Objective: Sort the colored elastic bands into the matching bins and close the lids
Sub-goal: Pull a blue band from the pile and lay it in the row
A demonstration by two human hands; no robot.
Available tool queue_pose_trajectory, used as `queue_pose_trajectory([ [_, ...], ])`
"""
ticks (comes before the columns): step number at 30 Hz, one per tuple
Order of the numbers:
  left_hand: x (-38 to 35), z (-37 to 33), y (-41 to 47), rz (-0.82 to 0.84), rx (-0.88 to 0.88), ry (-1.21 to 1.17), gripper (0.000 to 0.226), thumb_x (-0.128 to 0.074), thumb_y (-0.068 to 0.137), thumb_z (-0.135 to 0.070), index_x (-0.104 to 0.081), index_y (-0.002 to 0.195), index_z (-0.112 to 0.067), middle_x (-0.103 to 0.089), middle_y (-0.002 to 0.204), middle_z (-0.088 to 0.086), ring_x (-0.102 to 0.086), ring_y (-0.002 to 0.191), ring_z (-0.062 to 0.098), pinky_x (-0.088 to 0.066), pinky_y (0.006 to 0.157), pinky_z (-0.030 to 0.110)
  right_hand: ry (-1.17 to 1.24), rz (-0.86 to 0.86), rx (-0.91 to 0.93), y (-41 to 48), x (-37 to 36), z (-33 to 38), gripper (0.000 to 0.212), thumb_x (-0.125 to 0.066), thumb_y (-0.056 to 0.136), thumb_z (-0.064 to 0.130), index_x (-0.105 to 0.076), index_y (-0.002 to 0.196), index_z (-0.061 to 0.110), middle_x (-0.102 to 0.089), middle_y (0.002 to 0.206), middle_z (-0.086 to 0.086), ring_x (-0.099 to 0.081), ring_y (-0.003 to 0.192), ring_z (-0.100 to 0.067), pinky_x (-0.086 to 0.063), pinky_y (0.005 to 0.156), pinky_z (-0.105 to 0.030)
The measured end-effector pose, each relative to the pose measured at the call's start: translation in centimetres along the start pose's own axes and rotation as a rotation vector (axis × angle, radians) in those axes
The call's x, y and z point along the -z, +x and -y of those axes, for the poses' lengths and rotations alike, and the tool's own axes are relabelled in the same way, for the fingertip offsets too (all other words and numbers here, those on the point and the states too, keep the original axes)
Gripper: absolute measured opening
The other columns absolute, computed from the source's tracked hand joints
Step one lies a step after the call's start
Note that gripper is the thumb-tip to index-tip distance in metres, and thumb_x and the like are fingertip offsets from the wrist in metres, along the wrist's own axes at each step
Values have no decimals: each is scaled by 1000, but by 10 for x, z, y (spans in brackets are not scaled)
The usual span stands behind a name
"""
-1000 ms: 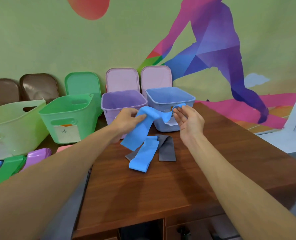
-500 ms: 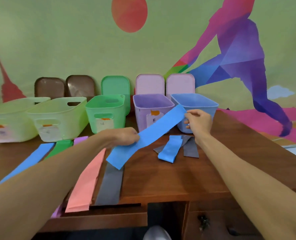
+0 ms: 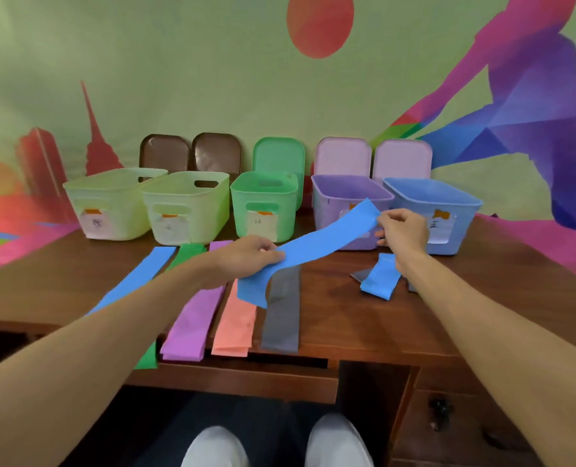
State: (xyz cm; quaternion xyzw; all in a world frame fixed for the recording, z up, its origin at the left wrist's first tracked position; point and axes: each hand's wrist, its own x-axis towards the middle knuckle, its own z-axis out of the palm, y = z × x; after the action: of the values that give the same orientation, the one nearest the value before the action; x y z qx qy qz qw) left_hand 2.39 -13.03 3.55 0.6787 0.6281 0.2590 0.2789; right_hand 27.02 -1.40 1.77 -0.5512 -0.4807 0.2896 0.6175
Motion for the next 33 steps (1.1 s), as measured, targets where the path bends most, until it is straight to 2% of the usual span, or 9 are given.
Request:
queue_pose_trajectory([
  [3, 16, 16, -24, 132, 113, -125, 13, -52, 95, -17, -56, 86, -9, -57, 83, 5, -55, 70, 14, -44, 63, 22, -102, 71, 84, -9, -18, 0, 11, -62, 85, 11, -69, 93, 11, -69, 84, -7, -59, 55, -14, -50, 48, -22],
  [6, 32, 41, -47, 184, 182, -133, 13, -54, 95, -15, -60, 84, -11, -59, 79, 1, -57, 66, 8, -44, 53, 15, -177, 138, 165, -16, -49, 3, 10, -63, 83, 9, -71, 88, 10, -69, 81, -7, -63, 63, -19, -56, 58, -33],
  [10, 47, 79, -71, 75, 243, -259, 10, -57, 93, -16, -63, 95, -7, -62, 86, 5, -59, 72, 13, -48, 60, 21, -262, 232, 265, -26, -95, 12, 11, -63, 80, 10, -72, 86, 12, -69, 75, -8, -63, 66, -18, -51, 64, -28],
  [14, 62, 107, -90, -58, 280, -307, 12, -60, 92, -17, -64, 99, -8, -66, 72, 0, -62, 60, 10, -49, 53, 22, -310, 334, 357, -35, -146, 22, 13, -66, 77, 10, -74, 87, 11, -72, 83, -5, -64, 76, -16, -52, 75, -29],
  [17, 76, 128, -103, -94, 302, -341, 18, -61, 91, -18, -62, 103, -5, -67, 84, 10, -62, 68, 17, -51, 57, 27, -323, 391, 402, -48, -187, 29, 14, -66, 75, 10, -75, 85, 11, -74, 83, -9, -64, 75, -16, -55, 80, -35],
  [24, 100, 175, -130, -226, 384, -461, 23, -62, 90, -14, -62, 105, 3, -65, 73, 6, -59, 55, 12, -47, 45, 22, -450, 550, 509, -89, -274, 37, 16, -63, 79, 13, -75, 88, 16, -73, 89, -4, -65, 89, -19, -49, 77, -26],
  [26, 104, 186, -134, -283, 389, -504, 23, -61, 91, -12, -61, 106, 5, -64, 71, 7, -56, 51, 11, -44, 40, 19, -480, 594, 520, -99, -296, 37, 18, -61, 80, 14, -76, 89, 18, -73, 90, -4, -66, 91, -21, -52, 80, -30],
  [31, 105, 205, -139, -320, 406, -520, 19, -63, 90, -16, -63, 102, -2, -68, 80, 13, -59, 66, 23, -45, 46, 25, -594, 673, 608, -116, -339, 31, 21, -56, 83, 14, -74, 92, 19, -72, 98, -5, -63, 95, -25, -50, 76, -30],
  [33, 103, 212, -139, -324, 413, -526, 19, -64, 89, -17, -64, 101, -3, -68, 78, 12, -57, 62, 20, -43, 42, 23, -639, 691, 658, -119, -353, 26, 21, -55, 84, 13, -73, 92, 17, -71, 97, -7, -63, 92, -27, -48, 74, -30],
])
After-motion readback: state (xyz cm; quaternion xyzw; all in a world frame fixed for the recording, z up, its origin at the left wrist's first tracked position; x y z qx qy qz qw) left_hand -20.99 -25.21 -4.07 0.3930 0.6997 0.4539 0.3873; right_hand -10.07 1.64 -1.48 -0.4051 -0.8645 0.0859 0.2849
